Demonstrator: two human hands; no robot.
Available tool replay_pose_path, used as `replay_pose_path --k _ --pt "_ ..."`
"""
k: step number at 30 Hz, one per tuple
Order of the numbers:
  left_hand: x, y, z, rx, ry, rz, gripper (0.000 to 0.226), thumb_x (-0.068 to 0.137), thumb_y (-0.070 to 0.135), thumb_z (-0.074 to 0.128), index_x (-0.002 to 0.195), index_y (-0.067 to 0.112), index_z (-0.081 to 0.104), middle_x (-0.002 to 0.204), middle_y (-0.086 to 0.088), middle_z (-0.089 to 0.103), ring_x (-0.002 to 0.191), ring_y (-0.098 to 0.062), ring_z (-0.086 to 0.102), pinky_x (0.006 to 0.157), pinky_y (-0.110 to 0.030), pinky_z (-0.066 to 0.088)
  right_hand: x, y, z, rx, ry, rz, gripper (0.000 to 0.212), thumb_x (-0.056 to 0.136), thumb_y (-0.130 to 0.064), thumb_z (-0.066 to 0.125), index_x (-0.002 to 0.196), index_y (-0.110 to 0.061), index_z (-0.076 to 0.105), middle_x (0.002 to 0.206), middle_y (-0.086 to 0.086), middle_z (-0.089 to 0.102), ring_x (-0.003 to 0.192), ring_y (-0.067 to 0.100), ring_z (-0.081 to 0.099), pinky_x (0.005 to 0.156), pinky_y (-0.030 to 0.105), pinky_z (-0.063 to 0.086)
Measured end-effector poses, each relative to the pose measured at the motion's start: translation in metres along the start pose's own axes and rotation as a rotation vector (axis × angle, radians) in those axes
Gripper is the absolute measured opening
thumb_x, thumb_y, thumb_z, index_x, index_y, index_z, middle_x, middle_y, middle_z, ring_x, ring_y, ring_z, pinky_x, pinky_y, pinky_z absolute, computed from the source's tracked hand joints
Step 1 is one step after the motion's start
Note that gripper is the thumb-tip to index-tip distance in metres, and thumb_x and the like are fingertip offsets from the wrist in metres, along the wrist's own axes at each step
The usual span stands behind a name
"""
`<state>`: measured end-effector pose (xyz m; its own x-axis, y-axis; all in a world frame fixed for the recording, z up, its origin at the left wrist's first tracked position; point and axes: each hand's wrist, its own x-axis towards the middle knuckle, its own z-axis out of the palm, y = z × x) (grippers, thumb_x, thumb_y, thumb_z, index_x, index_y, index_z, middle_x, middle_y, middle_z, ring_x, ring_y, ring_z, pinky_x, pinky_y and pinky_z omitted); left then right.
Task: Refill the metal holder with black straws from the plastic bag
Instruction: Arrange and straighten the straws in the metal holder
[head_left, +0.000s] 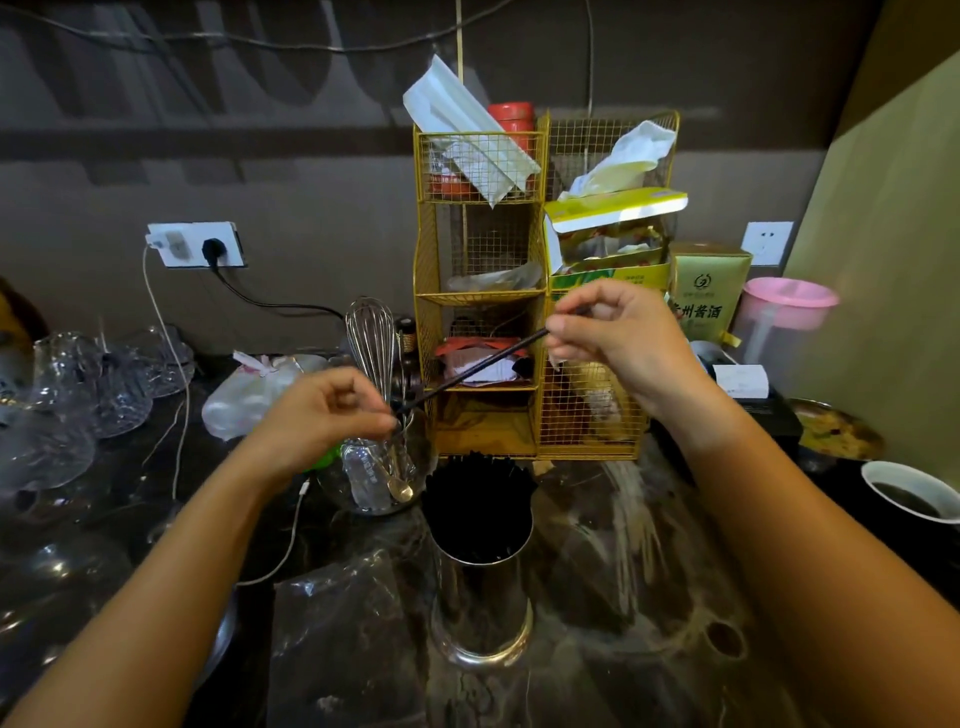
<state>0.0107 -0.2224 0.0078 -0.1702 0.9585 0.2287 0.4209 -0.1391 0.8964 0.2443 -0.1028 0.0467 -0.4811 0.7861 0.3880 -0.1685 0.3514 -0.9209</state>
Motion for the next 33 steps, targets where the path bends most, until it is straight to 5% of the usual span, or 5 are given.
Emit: replay_pose_path --k 10,19,24,29,33 --pt "0.018 0.005 0.066 0.204 -0.101 0.168 0.020 0.076 0.007 0.064 0.074 0.027 0.062 0.068 0.006 0.062 0.061 0.003 0.058 0.064 -0.011 0.048 0.001 -0.014 0.024 -0.251 0.017 -0.246 0.034 0.080 -0.002 0.062 0.080 -0.032 0.047 0.059 -0.002 0.059 0.047 0.002 0.060 0.052 0.019 0.055" --pt "0.016 -0.010 0.088 0.152 -0.101 0.147 0.025 0.077 0.004 0.063 0.067 0.026 0.055 0.067 -0.005 0.058 0.068 -0.020 0.054 0.069 -0.033 0.045 -0.016 0.019 0.036 -0.474 -0.075 -0.208 0.014 0.083 -0.009 0.060 0.097 -0.008 0.059 0.069 -0.011 0.058 0.055 0.003 0.060 0.056 0.013 0.052" --pt "0.012 -0.022 0.092 0.212 -0.062 0.136 0.021 0.078 0.013 0.063 0.061 0.022 0.055 0.061 0.000 0.054 0.059 -0.010 0.049 0.059 -0.029 0.038 -0.028 0.045 0.042 -0.594 -0.140 -0.217 0.012 0.082 -0.010 0.062 0.092 -0.005 0.064 0.078 -0.002 0.062 0.064 -0.003 0.054 0.061 0.005 0.044" --pt "0.008 -0.035 0.093 0.254 -0.062 0.103 0.007 0.078 0.016 0.064 0.082 0.020 0.068 0.081 -0.009 0.068 0.082 -0.024 0.063 0.078 -0.045 0.048 -0.040 0.073 0.042 -0.711 -0.181 -0.188 0.009 0.081 -0.015 0.063 0.088 -0.010 0.067 0.087 0.008 0.072 0.081 0.015 0.064 0.074 0.032 0.054" --pt "0.007 -0.045 0.101 0.462 0.003 0.119 0.014 0.076 0.020 0.066 0.087 0.011 0.070 0.098 -0.010 0.066 0.093 -0.021 0.051 0.086 -0.035 0.039 -0.049 0.087 0.041 -0.795 -0.200 -0.153 0.011 0.081 -0.018 0.063 0.085 -0.010 0.069 0.086 0.008 0.071 0.083 0.020 0.062 0.075 0.042 0.052"
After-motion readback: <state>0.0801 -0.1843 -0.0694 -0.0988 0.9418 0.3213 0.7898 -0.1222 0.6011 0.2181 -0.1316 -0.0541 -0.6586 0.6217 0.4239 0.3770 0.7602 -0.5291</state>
